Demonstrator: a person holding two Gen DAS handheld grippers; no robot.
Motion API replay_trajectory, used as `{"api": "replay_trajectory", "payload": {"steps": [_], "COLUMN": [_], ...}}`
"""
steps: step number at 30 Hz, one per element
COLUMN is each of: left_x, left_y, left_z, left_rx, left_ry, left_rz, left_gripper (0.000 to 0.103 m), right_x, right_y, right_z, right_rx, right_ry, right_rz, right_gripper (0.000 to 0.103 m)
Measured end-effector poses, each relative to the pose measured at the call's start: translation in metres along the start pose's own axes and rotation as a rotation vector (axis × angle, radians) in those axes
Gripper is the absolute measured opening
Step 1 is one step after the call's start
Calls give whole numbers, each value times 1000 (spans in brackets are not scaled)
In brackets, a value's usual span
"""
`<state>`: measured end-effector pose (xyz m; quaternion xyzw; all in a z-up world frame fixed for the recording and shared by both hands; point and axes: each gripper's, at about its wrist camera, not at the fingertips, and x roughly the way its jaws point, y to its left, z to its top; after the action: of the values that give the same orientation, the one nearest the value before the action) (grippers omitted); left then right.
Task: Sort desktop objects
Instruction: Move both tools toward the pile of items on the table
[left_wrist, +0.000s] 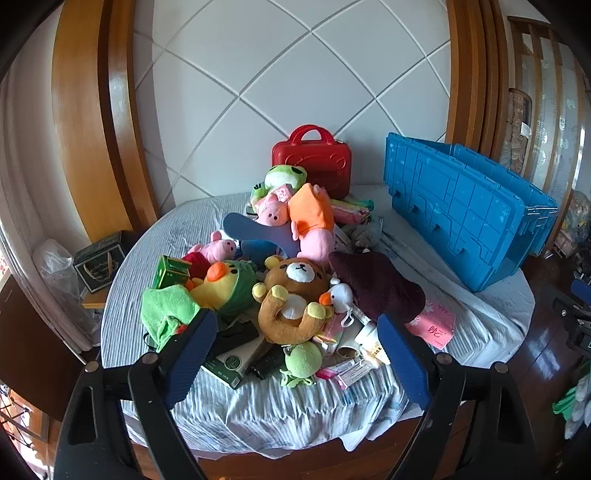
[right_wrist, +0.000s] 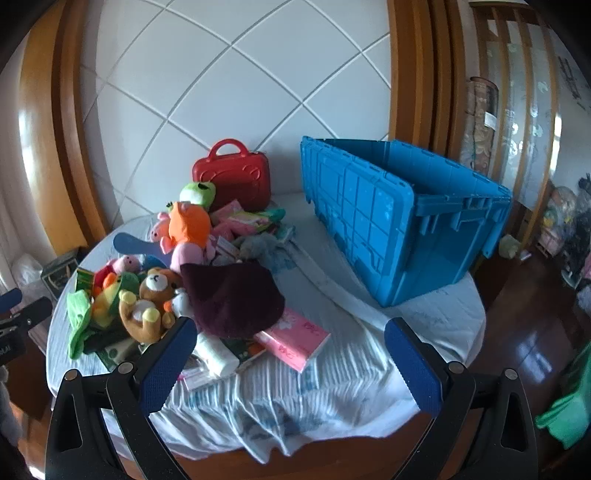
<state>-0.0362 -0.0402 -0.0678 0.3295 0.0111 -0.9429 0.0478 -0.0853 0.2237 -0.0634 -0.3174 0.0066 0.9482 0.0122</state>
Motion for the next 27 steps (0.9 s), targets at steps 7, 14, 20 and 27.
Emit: {"api": "replay_trajectory", "payload": {"steps": [7,14,20,27], "left_x": [41,91,133,184], "left_y": [11,1,-14,-28], "left_z": [-18,-51,-74,-90], "left_rx": [-11,-6,13,29], "left_ry": [65,194,283,342], "left_rz": [48,69,15,-62], "left_gripper": [88,68,68,68], "right_x": [56,118,167,213], "right_y": [7,35,62,86], "right_z": [-10,-32,-57,-70], "right_rx": [-37,-116,-161,-194], "right_ry": [113,260,376,429], "right_rz": [107,158,211,218], "right_gripper": [103,70,59,59]}}
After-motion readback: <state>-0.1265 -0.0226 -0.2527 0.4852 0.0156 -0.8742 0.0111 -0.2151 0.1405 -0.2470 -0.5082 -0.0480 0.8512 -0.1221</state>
